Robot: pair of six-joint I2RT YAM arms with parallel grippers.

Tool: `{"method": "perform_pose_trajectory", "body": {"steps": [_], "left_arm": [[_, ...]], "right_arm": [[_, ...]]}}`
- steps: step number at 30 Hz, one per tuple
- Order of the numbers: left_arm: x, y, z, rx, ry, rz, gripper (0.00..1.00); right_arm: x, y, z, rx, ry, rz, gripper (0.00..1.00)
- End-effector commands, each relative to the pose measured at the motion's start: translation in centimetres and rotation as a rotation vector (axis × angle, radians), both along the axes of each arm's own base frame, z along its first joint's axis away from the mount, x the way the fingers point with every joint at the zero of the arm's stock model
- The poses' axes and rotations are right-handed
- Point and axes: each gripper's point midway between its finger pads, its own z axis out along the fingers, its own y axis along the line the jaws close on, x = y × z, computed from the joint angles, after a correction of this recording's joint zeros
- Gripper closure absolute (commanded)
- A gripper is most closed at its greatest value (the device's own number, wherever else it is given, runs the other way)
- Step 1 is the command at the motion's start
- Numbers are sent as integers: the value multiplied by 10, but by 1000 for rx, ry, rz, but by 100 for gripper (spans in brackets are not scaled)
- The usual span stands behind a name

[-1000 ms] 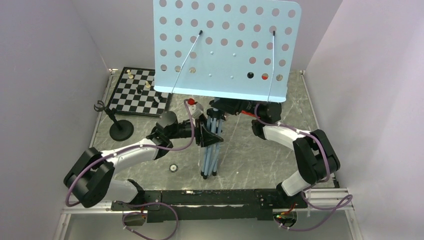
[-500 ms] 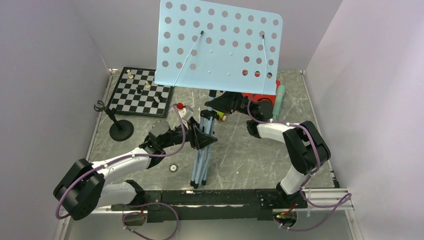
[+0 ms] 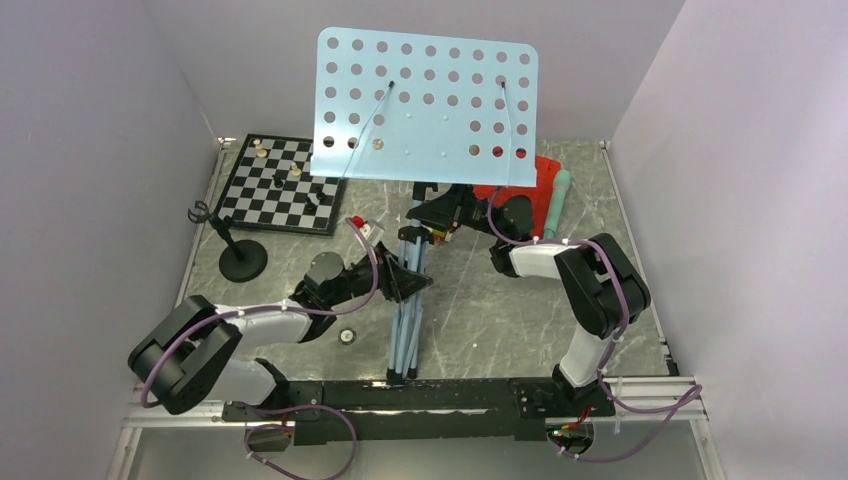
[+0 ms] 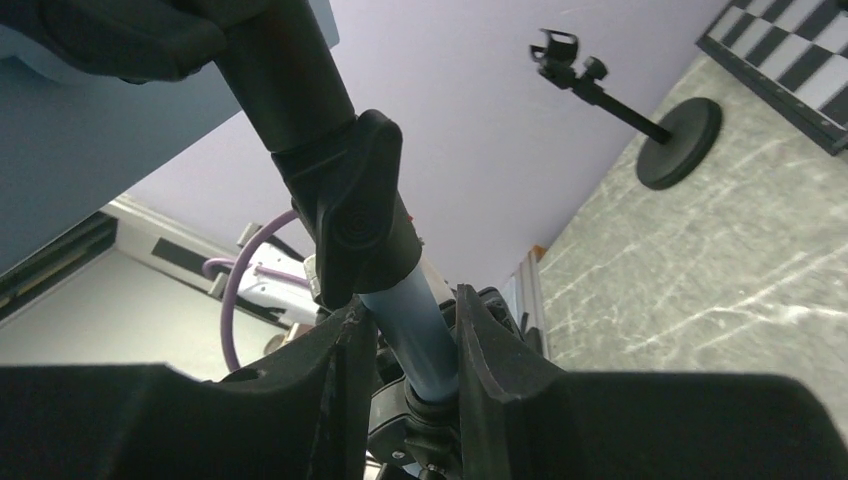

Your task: Pack up the instrument practice props

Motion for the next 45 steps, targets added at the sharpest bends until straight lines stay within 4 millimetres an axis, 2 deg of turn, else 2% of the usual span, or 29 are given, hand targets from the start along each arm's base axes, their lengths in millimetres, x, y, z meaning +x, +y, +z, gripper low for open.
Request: {"method": "perform_pose_trajectory", "body": {"steps": [1,7,16,24,29,42,43,45], "left_arm": [[40,17,64,-147,-293,208,100],[57,16,56,-115,-302,268,100],[79,20,46,-43,-338,337,100],[110,32,13,-24,-258,394,100],[113,30,-2,14,-250,392,100],[114,27,-14,53,-248,385,100],[113,27,-15,56,-240,378,93],[114,30,-21,79,-194,365,59]], "right_arm": [[3,-4,-10,-78,10,2,100],[7,-3,-39,-125,58,10,100],[23,-6,-65,-180,97,14,100],[48,-7,-99,-248,149,3,100],[52,-6,-113,-278,159,1,100],[59,-9,-138,-298,206,-12,100],[60,-12,-140,-304,209,-18,100],[62,-21,-146,-318,222,-38,100]]}}
